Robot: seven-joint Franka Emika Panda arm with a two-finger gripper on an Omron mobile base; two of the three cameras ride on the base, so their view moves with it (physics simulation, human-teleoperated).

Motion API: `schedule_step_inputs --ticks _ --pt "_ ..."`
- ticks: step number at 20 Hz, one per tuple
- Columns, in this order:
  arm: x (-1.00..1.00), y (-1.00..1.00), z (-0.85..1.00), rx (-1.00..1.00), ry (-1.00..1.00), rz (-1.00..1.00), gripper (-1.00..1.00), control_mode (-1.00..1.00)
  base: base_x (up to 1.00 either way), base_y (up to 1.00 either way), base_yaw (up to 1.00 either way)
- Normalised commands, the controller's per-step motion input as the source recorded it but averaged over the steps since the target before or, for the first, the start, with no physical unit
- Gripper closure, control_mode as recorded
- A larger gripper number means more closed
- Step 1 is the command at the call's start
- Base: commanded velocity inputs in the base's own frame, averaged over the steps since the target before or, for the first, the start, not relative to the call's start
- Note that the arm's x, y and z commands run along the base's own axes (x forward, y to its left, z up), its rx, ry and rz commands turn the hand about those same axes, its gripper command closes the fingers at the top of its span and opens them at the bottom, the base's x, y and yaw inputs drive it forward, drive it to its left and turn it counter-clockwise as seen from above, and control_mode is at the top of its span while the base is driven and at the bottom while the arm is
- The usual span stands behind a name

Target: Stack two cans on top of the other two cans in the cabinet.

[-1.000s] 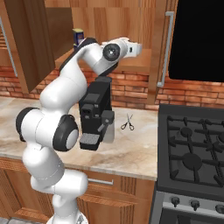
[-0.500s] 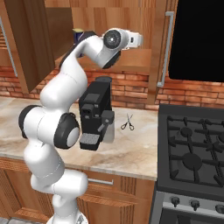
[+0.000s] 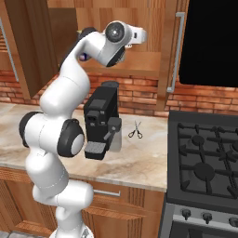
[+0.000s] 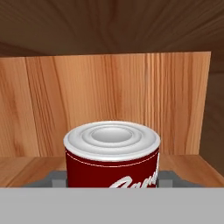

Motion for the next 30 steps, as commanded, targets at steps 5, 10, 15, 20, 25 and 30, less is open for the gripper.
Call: schedule_step_inputs --ticks 5,10,15,20,25,30 --pt "0.00 0.06 0.06 0.00 0.00 0.02 1.00 -1.00 0.00 0.00 0.00" --pt "0.00 0.13 0.15 -0.01 -0.01 0.00 1.00 -1.00 0.00 0.00 0.00" --pt "0.01 0.24 0.05 -0.01 0.00 0.00 1.00 -1.00 0.00 0.00 0.00" --pt "0.10 0.19 0.00 0.00 0.00 0.00 1.00 -1.00 0.00 0.00 0.00" --pt "0.13 0.15 0.00 0.00 0.00 0.00 1.00 -1.00 0.00 0.00 0.00" --pt "0.15 0.04 0.00 0.00 0.00 0.01 1.00 -1.00 0.00 0.00 0.00"
